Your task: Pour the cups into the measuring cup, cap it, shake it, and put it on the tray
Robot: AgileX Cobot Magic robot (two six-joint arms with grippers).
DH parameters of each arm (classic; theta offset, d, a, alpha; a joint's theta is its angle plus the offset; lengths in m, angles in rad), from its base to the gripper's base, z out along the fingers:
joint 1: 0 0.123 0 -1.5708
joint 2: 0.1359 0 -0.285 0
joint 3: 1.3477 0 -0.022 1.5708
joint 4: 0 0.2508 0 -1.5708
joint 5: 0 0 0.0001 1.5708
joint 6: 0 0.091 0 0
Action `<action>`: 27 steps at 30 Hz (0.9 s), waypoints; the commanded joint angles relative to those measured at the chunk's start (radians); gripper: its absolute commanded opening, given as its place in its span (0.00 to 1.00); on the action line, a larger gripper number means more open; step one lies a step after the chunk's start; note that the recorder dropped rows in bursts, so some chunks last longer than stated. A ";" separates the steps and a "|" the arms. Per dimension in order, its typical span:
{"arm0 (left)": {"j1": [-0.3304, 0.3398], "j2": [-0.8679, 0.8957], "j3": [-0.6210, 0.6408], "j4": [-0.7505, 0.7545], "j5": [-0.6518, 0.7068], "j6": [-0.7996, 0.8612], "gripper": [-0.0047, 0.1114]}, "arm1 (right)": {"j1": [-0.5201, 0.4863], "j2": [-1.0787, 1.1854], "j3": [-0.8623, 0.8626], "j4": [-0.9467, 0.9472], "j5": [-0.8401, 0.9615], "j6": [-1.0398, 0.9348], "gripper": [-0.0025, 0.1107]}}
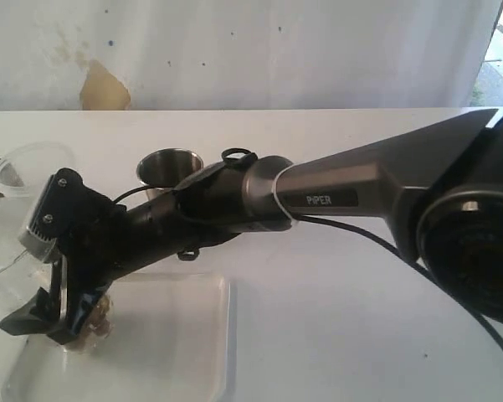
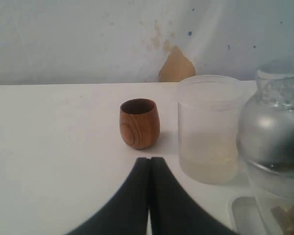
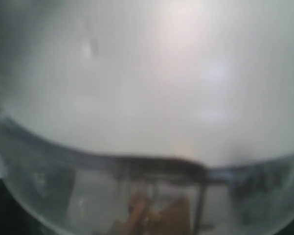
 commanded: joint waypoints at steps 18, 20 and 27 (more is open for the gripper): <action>-0.003 -0.004 0.006 0.003 -0.005 -0.001 0.04 | 0.003 -0.283 -0.010 0.161 -0.063 -0.038 0.02; -0.003 -0.004 0.006 0.003 -0.005 -0.001 0.04 | 0.003 -0.305 -0.010 0.161 -0.089 0.014 0.02; -0.003 -0.004 0.006 0.003 -0.005 -0.001 0.04 | 0.010 -0.331 -0.010 -0.127 -0.192 0.299 0.02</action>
